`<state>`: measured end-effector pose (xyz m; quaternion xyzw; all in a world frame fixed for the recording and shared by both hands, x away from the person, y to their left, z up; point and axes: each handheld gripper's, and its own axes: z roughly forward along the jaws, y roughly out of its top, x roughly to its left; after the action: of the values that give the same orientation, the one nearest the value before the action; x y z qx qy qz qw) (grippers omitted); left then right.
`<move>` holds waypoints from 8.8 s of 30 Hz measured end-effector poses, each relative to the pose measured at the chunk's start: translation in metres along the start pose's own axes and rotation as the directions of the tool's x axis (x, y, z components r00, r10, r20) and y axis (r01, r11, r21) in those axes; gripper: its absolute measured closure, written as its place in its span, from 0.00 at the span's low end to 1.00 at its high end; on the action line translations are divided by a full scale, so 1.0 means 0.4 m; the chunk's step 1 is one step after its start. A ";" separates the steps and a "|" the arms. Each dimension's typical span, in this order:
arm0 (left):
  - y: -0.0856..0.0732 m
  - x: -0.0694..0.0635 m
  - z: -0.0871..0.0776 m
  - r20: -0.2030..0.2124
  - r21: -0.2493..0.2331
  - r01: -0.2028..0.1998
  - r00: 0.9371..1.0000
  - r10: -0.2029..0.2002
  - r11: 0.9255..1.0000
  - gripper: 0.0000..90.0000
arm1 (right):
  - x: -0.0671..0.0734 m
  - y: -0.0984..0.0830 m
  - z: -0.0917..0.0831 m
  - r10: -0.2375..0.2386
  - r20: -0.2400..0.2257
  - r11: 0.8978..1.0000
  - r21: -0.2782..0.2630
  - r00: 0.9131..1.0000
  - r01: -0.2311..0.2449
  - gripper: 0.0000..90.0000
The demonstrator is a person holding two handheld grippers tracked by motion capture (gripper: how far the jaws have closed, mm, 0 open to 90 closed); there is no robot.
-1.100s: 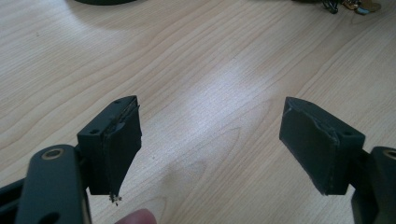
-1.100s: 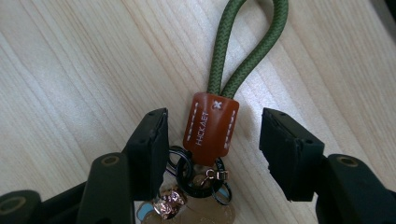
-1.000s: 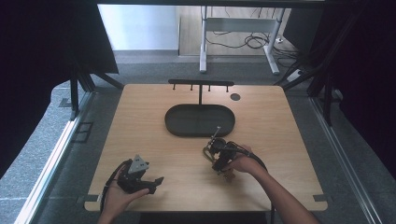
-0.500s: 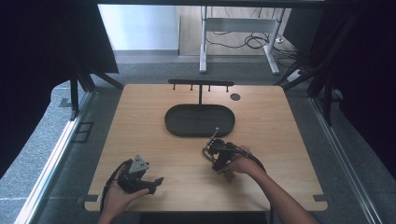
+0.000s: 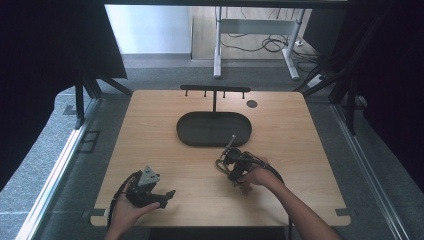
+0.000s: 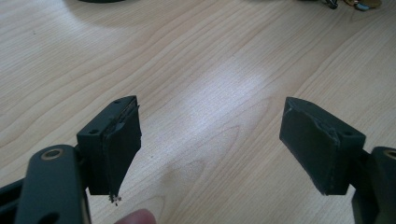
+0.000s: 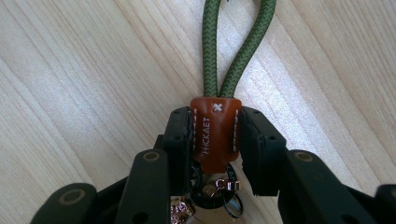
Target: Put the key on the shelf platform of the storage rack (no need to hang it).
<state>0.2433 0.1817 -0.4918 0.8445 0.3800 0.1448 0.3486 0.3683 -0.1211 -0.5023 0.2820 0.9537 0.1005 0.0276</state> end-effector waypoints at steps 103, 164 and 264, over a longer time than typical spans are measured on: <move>0.004 -0.008 -0.002 0.010 0.018 -0.027 1.000 0.027 0.999 0.23 | -0.019 0.069 -0.282 -0.056 0.134 0.993 -0.092 0.989 0.068 0.74; 0.004 -0.026 0.022 0.042 0.082 -0.080 0.996 0.077 0.993 0.23 | -0.009 0.092 -0.241 -0.082 0.129 0.993 -0.078 0.988 0.092 0.74; -0.003 -0.003 0.006 0.048 0.053 -0.056 0.997 0.054 0.997 0.23 | -0.244 0.334 -0.149 -0.014 0.108 0.993 -0.111 0.994 0.026 0.74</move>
<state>0.2431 0.1803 -0.4942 0.8669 0.3521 0.1245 0.3301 0.5149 -0.0750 -0.4165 0.2754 0.9465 0.1386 0.0953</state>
